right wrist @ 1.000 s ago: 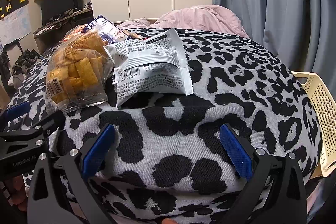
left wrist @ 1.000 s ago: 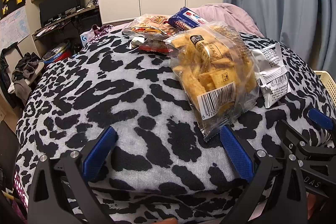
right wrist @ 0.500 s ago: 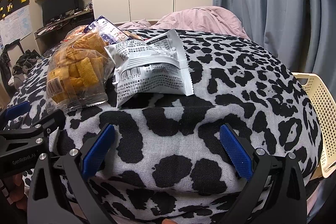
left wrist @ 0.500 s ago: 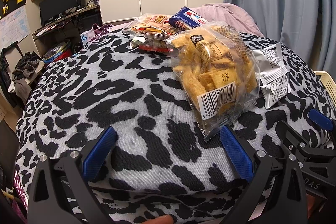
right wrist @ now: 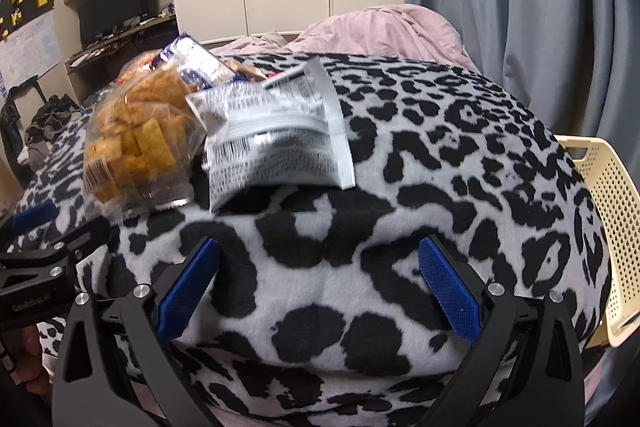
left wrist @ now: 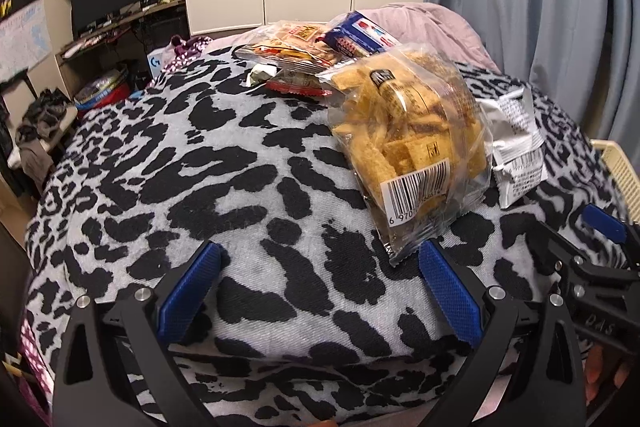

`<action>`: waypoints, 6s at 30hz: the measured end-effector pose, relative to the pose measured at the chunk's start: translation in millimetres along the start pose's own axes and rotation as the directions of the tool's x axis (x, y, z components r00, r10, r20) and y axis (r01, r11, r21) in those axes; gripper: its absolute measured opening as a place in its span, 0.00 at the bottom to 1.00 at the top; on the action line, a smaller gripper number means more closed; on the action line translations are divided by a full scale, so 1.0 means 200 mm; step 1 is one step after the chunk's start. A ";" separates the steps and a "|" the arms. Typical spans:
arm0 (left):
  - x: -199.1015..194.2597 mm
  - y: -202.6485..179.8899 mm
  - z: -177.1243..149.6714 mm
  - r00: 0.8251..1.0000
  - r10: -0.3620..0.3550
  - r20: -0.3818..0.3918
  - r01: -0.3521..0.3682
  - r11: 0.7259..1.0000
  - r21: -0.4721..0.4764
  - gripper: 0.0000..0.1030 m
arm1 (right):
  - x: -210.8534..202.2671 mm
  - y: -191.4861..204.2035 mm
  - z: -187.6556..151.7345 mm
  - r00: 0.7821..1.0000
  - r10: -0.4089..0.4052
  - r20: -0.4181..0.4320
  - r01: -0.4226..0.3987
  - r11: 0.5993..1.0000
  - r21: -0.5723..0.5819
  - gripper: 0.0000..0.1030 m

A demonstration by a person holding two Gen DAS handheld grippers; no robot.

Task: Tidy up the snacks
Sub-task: 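Grasp the silver-white pack with the right tool while the left tool grasps the cracker bag, then carry the silver-white pack into the cream basket and open the right tool, then lower the orange cracker bag into the basket and open the left tool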

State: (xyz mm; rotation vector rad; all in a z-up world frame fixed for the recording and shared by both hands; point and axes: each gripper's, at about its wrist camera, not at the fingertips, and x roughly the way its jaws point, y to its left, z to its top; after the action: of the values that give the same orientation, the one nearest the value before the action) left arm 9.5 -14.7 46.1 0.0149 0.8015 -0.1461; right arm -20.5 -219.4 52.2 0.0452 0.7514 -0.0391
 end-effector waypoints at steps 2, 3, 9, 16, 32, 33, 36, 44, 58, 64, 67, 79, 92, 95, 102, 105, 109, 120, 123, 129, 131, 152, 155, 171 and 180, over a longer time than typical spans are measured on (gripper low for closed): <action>-0.03 0.03 0.01 1.000 -0.013 0.011 0.013 1.000 -0.026 0.95 | -0.02 0.01 0.03 1.000 -0.005 0.026 0.005 1.000 -0.023 0.98; -0.03 0.04 0.01 1.000 -0.013 0.017 0.013 0.999 -0.030 0.95 | -0.03 0.02 0.05 0.999 -0.011 0.047 0.013 0.999 -0.044 0.98; -0.09 0.08 0.07 0.997 -0.006 0.073 0.010 0.999 -0.052 0.95 | 0.06 0.04 0.19 0.998 0.011 0.058 -0.007 0.997 -0.074 0.98; -0.09 0.05 0.17 0.995 -0.017 0.097 0.023 0.998 -0.056 0.95 | 0.26 0.04 0.28 0.989 0.133 -0.058 -0.135 0.990 -0.028 0.98; -0.01 -0.08 0.30 0.995 -0.063 0.083 0.066 0.997 -0.044 0.95 | 0.24 0.01 0.26 0.981 0.193 -0.008 -0.193 0.981 -0.024 0.83; 0.00 -0.09 0.30 0.995 -0.064 0.082 0.067 0.997 -0.046 0.95 | 0.23 0.00 0.26 0.981 0.195 -0.002 -0.195 0.981 -0.018 0.81; 0.01 -0.11 0.32 0.995 -0.067 0.077 0.071 0.996 -0.045 0.95 | 0.20 -0.04 0.25 0.980 0.201 0.010 -0.201 0.980 0.007 0.77; 0.03 -0.18 0.36 0.993 -0.090 0.073 0.094 0.994 -0.051 0.95 | 0.11 -0.17 0.24 0.980 0.189 0.057 -0.193 0.978 0.075 0.75; 0.19 -0.23 0.37 0.997 -0.078 0.009 0.078 0.990 -0.120 0.95 | 0.06 -0.34 0.18 0.991 0.105 0.089 -0.116 0.984 0.137 0.76; 0.19 -0.23 0.35 0.996 -0.085 0.033 0.089 0.989 -0.119 0.94 | 0.07 -0.34 0.18 0.992 0.096 0.086 -0.108 0.984 0.140 0.76; 0.18 -0.22 0.35 0.994 -0.096 0.045 0.101 0.987 -0.123 0.92 | 0.07 -0.34 0.17 0.993 0.083 0.086 -0.094 0.986 0.138 0.76; 0.10 -0.22 0.35 0.986 -0.150 0.077 0.159 0.979 -0.128 0.82 | 0.04 -0.37 0.16 0.992 0.066 0.112 -0.083 0.985 0.151 0.76; -0.11 -0.43 0.39 0.965 -0.209 0.157 0.214 0.977 -0.015 0.81 | -0.08 -0.52 0.13 0.985 0.019 0.170 -0.056 0.975 0.214 0.76; -0.13 -0.51 0.40 0.959 -0.233 0.162 0.233 0.972 0.018 0.81 | -0.14 -0.60 0.10 0.982 -0.015 0.190 -0.034 0.967 0.253 0.76; -0.16 -0.74 0.43 0.943 -0.299 0.149 0.287 0.953 0.097 0.81 | -0.30 -0.91 0.00 0.963 -0.156 0.220 0.061 0.921 0.384 0.76; -0.17 -0.84 0.43 0.935 -0.327 0.138 0.310 0.942 0.129 0.81 | -0.36 -1.06 -0.05 0.950 -0.229 0.215 0.114 0.889 0.444 0.76; -0.17 -0.96 0.44 0.925 -0.360 0.124 0.339 0.927 0.164 0.81 | -0.40 -1.25 -0.14 0.931 -0.318 0.177 0.189 0.837 0.514 0.76; -0.14 -1.26 0.45 0.897 -0.436 0.074 0.406 0.878 0.251 0.64 | -0.38 -1.55 -0.34 0.880 -0.474 0.039 0.347 0.696 0.628 0.84; -0.15 -1.29 0.44 0.899 -0.434 0.065 0.403 0.875 0.269 0.64 | -0.36 -1.55 -0.35 0.882 -0.470 0.029 0.345 0.687 0.640 0.85; -0.10 -1.20 0.39 0.920 -0.391 0.027 0.376 0.900 0.222 0.89 | -0.35 -1.50 -0.33 0.882 -0.466 0.065 0.326 0.705 0.630 0.87; -0.07 -1.18 0.37 0.933 -0.360 0.023 0.347 0.912 0.216 0.93 | -0.36 -1.49 -0.33 0.885 -0.459 0.073 0.316 0.710 0.629 0.87; 0.16 -1.19 0.29 0.936 -0.327 -0.128 0.346 0.921 0.180 0.81 | -0.40 -1.55 -0.38 0.864 -0.495 0.091 0.323 0.684 0.654 0.96; 0.15 -1.22 0.29 0.934 -0.333 -0.125 0.353 0.915 0.195 0.80 | -0.41 -1.56 -0.39 0.862 -0.497 0.094 0.320 0.679 0.661 0.96; -0.05 -1.75 0.44 0.859 -0.509 -0.056 0.493 0.792 0.361 0.79 | -0.48 -1.57 -0.45 0.836 -0.544 0.071 0.385 0.674 0.631 0.96; 0.08 -2.15 0.44 0.799 -0.569 -0.192 0.594 0.699 0.399 0.79 | -0.49 -1.59 -0.48 0.836 -0.544 0.069 0.387 0.676 0.627 0.96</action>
State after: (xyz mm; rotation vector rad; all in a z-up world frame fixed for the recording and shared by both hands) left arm 24.8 -449.0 113.0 0.1979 0.7907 -0.9463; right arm -173.7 -528.9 41.2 0.4416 0.4489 -0.7772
